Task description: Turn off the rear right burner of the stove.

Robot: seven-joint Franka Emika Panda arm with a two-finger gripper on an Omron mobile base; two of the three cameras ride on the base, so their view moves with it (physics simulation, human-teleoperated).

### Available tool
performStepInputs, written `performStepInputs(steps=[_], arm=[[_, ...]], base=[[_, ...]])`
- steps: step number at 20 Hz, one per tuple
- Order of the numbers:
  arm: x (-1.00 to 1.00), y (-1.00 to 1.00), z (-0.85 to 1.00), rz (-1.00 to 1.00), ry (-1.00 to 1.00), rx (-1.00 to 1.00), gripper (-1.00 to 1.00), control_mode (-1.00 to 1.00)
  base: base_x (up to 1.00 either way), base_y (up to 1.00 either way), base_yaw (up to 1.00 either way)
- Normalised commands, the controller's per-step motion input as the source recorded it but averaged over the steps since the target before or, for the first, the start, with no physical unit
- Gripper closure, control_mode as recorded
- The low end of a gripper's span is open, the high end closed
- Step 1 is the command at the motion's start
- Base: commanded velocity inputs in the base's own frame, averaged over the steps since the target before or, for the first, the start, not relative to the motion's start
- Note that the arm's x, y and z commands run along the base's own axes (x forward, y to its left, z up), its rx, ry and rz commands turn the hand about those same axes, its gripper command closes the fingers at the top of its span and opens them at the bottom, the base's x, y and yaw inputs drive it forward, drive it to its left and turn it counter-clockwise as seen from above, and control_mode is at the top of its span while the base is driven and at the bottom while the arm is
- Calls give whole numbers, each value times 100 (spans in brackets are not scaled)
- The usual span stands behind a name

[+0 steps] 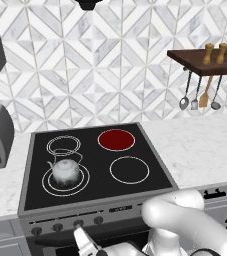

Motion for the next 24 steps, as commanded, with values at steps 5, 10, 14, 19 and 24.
performStepInputs(steps=[5, 10, 14, 19, 24], arm=[[42, 33, -7, 0, 0, 0, -100, -100], [20, 9, -34, 0, 0, 0, -100, -100], [0, 4, -60, 1, 0, 0, -100, -100], [-14, 14, -26, 2, -2, -1, -100, -100], [-45, 7, -3, 2, -7, -2, -100, -100]], base=[[0, 0, 0], [0, 0, 0], [0, 0, 0], [0, 0, 0], [0, 0, 0]])
